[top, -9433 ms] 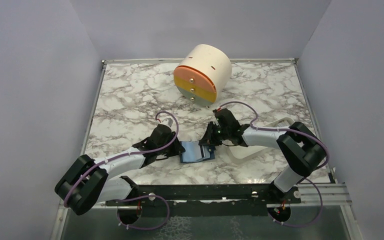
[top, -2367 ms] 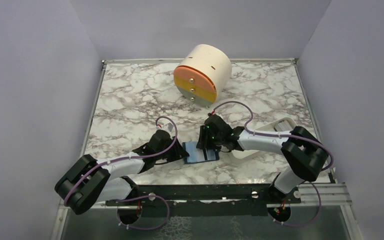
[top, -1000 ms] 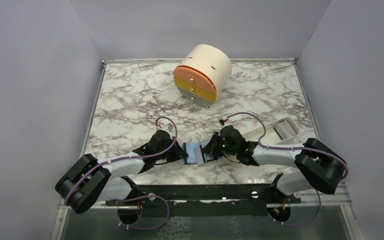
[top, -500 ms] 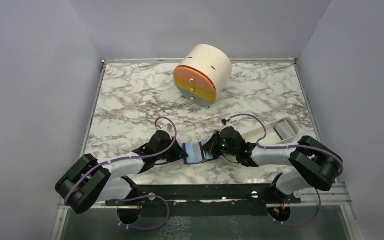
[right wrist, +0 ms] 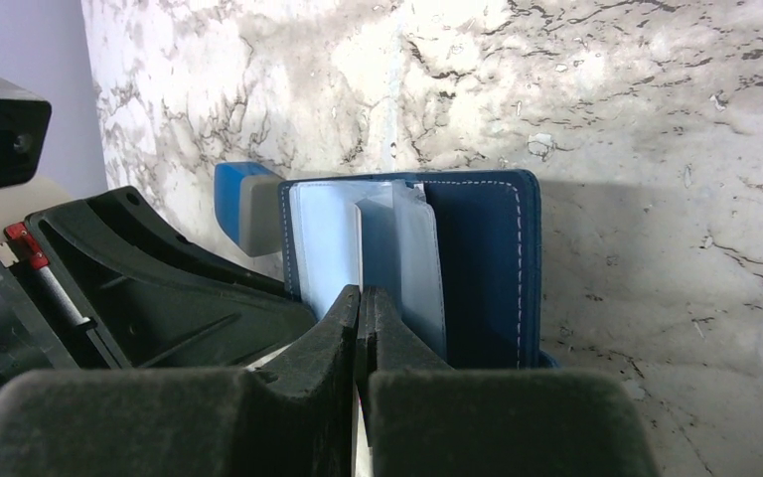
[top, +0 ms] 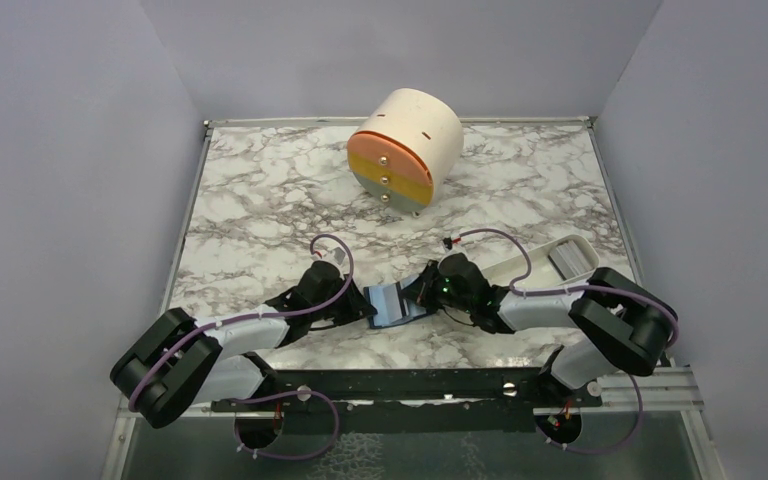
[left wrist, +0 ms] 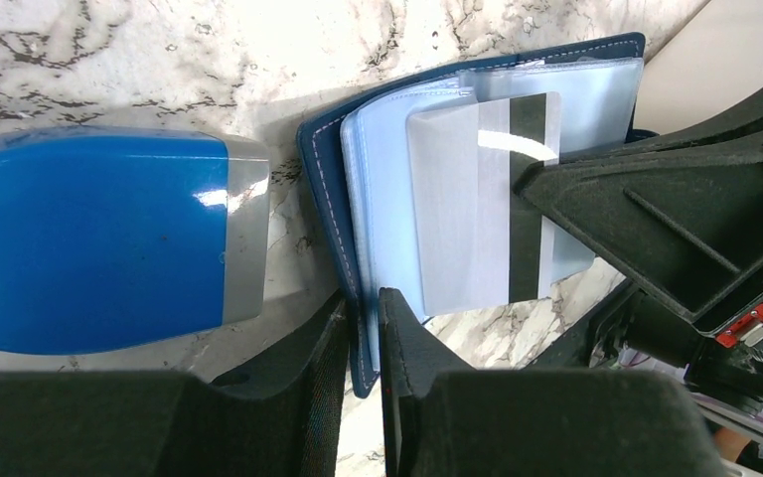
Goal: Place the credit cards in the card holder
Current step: Insert the credit card into the card holder.
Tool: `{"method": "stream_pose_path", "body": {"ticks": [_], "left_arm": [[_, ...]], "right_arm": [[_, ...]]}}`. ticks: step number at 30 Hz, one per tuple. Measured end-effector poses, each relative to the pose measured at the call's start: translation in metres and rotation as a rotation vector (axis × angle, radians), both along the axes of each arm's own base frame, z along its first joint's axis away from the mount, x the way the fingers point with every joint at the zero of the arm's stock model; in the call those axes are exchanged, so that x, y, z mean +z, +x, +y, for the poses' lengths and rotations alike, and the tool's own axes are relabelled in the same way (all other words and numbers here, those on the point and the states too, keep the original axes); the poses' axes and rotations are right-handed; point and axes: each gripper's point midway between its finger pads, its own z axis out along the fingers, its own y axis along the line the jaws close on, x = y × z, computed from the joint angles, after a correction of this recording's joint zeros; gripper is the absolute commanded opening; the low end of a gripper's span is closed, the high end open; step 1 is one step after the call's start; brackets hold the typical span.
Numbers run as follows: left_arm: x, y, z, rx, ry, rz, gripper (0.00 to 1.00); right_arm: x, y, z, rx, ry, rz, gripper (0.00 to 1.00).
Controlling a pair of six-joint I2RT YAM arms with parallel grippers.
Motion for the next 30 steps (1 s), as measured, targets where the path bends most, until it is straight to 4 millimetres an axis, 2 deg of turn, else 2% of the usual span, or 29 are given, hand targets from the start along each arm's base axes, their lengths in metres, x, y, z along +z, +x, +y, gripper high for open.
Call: {"method": "stream_pose_path", "body": {"ticks": [30], "left_arm": [[-0.0017,-0.0019,0.0005,0.002,0.000,0.007,0.20]], "right_arm": [[-0.0046,0.0009,0.0051,0.014,0.019,-0.007,0.01]]}}
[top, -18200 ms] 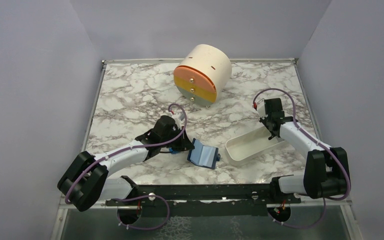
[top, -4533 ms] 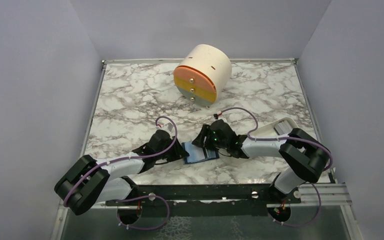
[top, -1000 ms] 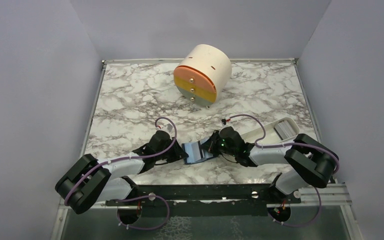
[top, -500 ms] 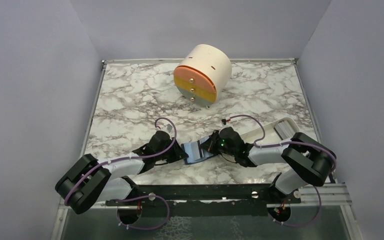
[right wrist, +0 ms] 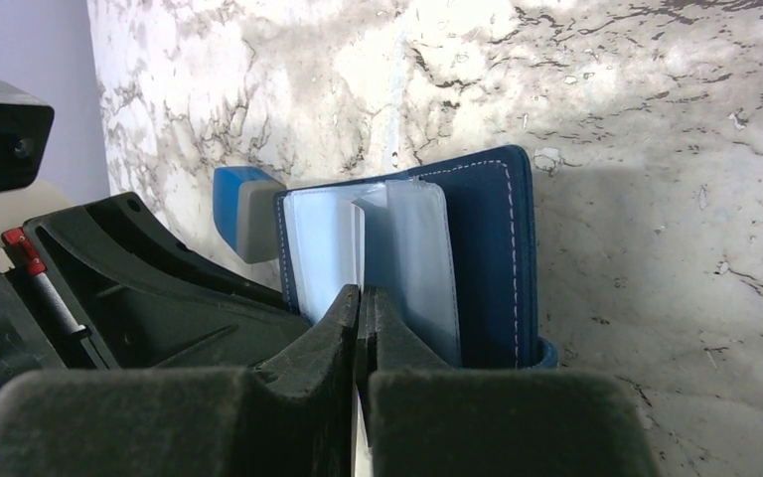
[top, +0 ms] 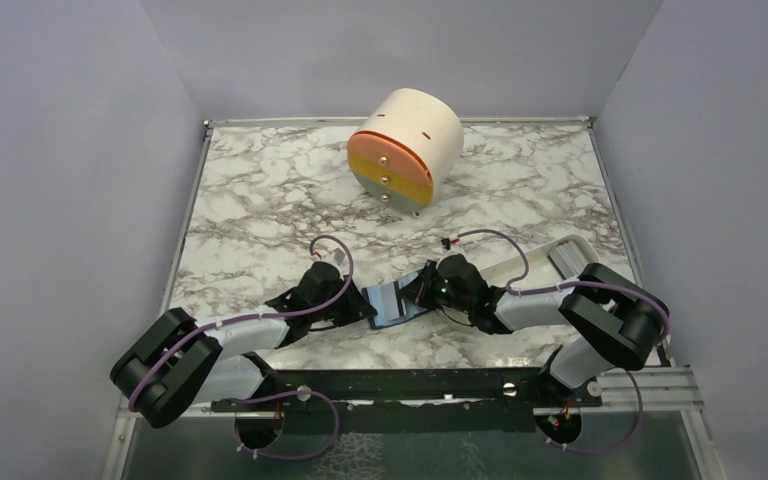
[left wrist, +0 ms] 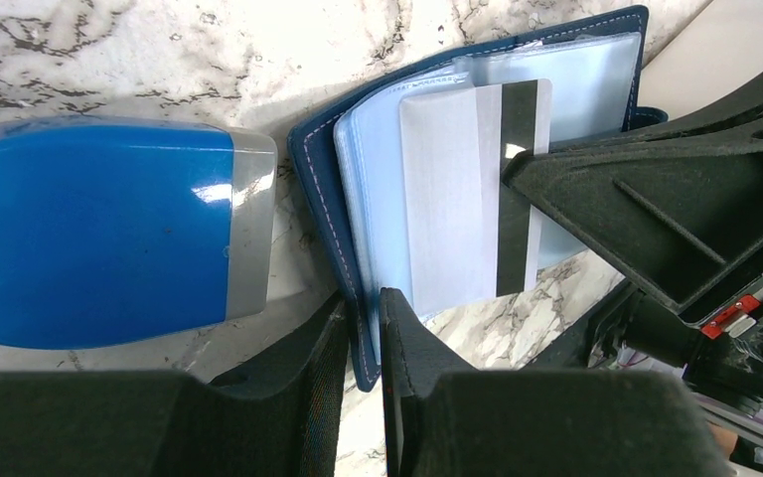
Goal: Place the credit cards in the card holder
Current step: Insert the credit card into the card holder.
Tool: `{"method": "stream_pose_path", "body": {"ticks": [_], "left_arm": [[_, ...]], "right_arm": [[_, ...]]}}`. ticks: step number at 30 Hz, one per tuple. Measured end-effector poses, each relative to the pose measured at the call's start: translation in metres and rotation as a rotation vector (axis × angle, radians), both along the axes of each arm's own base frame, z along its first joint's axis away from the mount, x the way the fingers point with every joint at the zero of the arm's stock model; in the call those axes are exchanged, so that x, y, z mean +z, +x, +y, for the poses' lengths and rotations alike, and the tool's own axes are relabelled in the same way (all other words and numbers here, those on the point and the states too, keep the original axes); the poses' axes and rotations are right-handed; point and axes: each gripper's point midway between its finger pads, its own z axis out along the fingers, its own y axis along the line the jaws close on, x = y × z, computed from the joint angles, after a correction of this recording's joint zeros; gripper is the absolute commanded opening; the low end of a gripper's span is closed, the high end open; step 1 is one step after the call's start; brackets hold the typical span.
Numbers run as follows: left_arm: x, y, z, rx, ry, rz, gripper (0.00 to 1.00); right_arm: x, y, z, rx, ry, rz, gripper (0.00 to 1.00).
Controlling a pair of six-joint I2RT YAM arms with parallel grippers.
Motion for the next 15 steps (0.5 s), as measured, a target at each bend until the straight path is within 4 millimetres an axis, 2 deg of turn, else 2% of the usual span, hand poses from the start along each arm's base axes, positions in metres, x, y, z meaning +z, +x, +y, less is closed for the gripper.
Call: {"method": "stream_pose_path", "body": {"ticks": [3,10,15], "left_arm": [[-0.0005,-0.0003,-0.0002,-0.001,0.001,0.001,0.20],[-0.0003,0.0002,-0.0012,-0.003,-0.002,-0.002,0.20],[0.0001,0.0002,-0.0017,-0.005,-0.004,-0.004,0.20]], "right_arm": [[-0.0020,-0.0010,0.0005,0.011,-0.007,0.000,0.03],[-0.0062,0.0011,0.0035,0.042,-0.075,0.013,0.35],[-0.0037,0.0027,0.0010,0.059,-0.149,0.021,0.46]]}}
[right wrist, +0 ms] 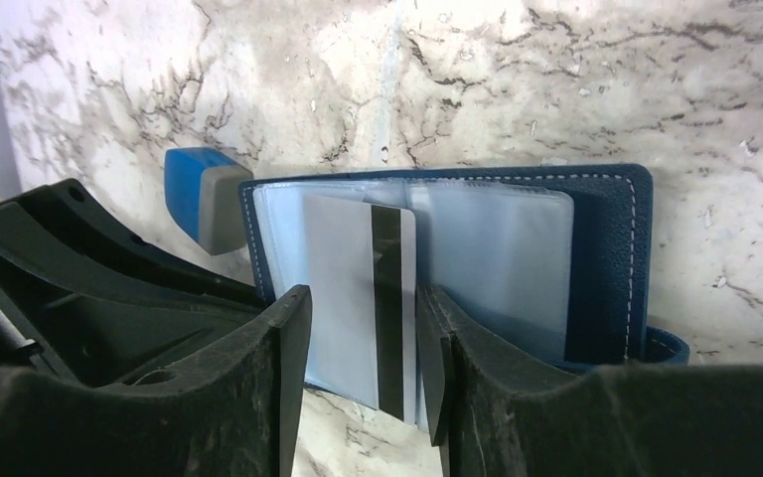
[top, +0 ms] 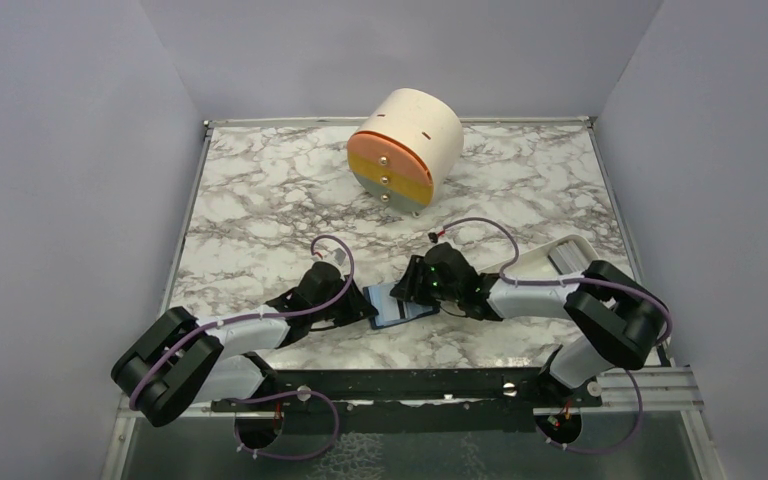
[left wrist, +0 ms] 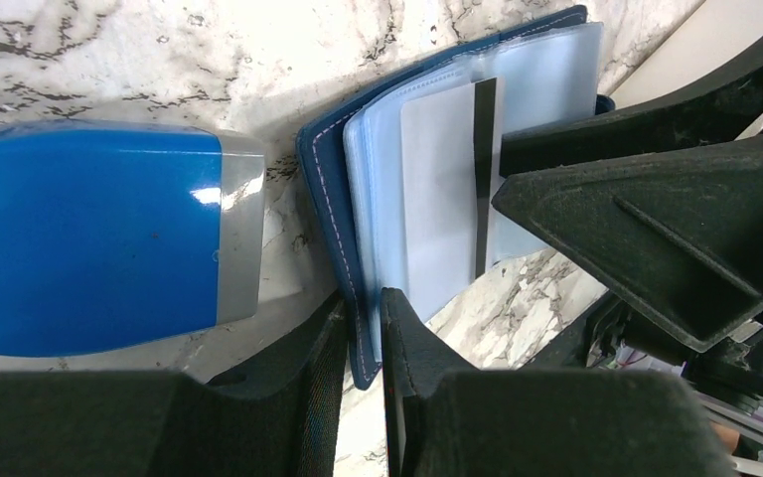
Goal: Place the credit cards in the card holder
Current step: Insert the credit card into the card holder.
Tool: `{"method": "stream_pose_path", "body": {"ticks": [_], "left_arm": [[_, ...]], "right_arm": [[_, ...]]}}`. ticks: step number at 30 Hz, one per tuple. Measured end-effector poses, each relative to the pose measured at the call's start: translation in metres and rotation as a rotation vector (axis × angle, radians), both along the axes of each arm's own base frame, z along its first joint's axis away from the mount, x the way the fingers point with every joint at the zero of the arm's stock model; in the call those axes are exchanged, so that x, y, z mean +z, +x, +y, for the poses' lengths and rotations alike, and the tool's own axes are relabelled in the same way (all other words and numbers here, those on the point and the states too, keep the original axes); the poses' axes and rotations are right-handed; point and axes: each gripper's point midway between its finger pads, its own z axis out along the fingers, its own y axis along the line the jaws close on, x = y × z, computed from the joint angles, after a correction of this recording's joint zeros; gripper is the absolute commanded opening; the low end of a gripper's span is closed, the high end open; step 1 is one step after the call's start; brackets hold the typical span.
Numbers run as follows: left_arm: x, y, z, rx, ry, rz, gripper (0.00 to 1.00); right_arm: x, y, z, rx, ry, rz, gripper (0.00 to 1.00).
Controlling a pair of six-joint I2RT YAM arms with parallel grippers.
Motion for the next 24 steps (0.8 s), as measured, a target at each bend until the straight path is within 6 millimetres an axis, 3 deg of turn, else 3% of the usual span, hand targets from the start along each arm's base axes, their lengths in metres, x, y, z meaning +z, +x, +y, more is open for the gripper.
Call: {"method": "stream_pose_path", "body": {"ticks": [8,24], "left_arm": [[0.000,0.000,0.000,0.000,-0.001,-0.001,0.20],[0.001,0.000,-0.001,-0.008,-0.006,-0.006,0.28]], "right_arm": [[0.004,0.002,-0.001,0.047,-0.078,-0.012,0.49],[-0.005,-0.005,0.012,0.150,-0.066,0.002,0.28]]}}
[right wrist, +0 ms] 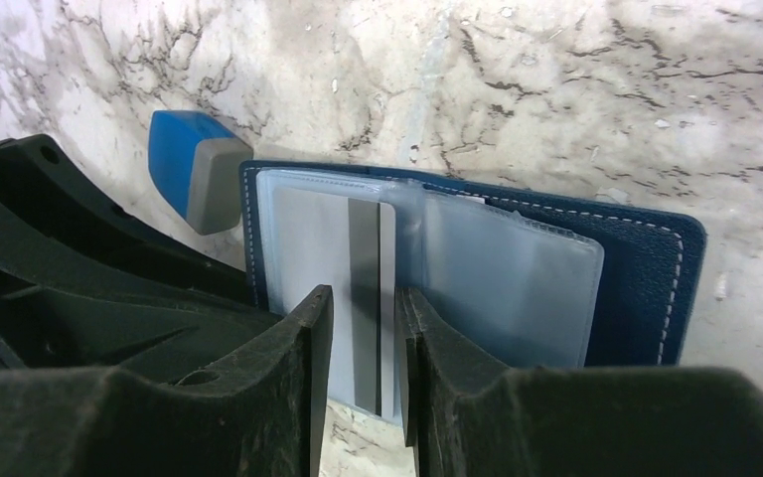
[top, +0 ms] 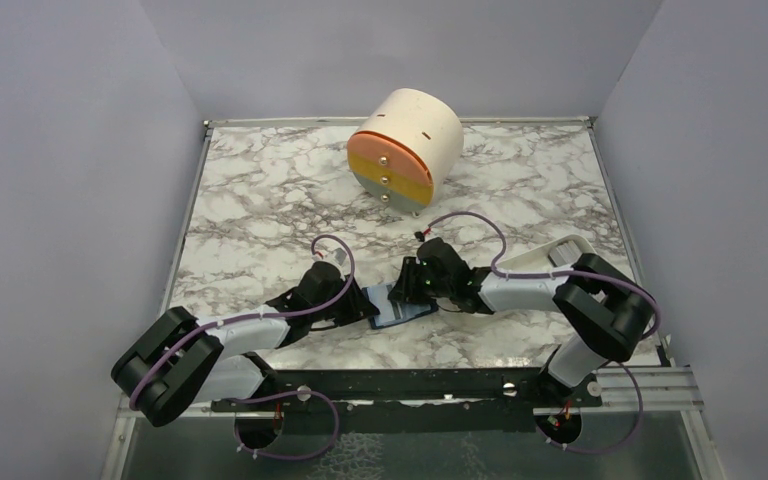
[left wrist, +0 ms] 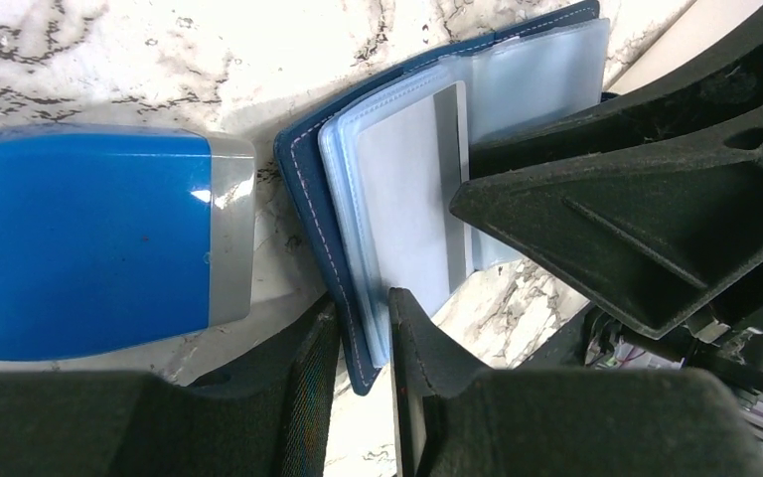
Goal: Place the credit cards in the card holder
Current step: Insert the credit card into the card holder.
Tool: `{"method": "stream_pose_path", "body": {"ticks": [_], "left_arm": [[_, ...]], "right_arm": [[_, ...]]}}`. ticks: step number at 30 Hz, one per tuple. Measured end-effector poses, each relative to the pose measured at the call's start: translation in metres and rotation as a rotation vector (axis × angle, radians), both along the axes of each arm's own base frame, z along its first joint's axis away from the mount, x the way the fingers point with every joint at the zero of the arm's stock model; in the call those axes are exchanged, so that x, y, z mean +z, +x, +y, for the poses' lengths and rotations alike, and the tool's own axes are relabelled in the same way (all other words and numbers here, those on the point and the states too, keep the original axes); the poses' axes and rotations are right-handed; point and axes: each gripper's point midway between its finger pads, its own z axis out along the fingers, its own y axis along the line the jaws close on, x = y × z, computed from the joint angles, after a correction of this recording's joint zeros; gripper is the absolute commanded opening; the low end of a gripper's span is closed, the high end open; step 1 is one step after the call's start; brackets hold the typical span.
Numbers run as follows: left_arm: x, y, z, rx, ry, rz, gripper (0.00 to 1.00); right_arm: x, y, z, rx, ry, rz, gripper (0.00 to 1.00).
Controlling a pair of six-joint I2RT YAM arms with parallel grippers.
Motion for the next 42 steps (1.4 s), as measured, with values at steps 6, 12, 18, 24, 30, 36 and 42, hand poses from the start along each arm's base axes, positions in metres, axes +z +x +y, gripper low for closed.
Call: {"method": "stream_pose_path", "body": {"ticks": [6,12,18,24,30,36,42], "left_arm": [[0.000,0.001,-0.001,-0.007,0.001,-0.001,0.29],[0.001,0.002,-0.003,-0.015,0.001,-0.002,0.29],[0.001,0.003,-0.004,-0.021,0.003,-0.007,0.27],[0.000,0.004,-0.005,-0.027,0.009,-0.013,0.17],[0.003,0.007,-0.007,-0.034,0.008,-0.027,0.09],[0.007,0.010,-0.009,-0.043,0.005,-0.047,0.00],[0.013,0.011,-0.009,-0.054,0.014,-0.060,0.00]], "right_arm": [[0.000,-0.001,0.005,0.012,0.020,0.006,0.24],[-0.001,0.000,0.006,0.008,0.026,0.010,0.26],[0.003,0.000,0.004,0.009,0.005,0.002,0.42],[0.043,0.016,0.002,0.015,-0.050,-0.107,0.49],[0.091,0.044,-0.010,0.006,-0.172,-0.265,0.52],[0.106,0.069,-0.052,0.004,-0.438,-0.399,0.53],[0.112,0.093,-0.103,-0.002,-0.639,-0.435,0.52]]}}
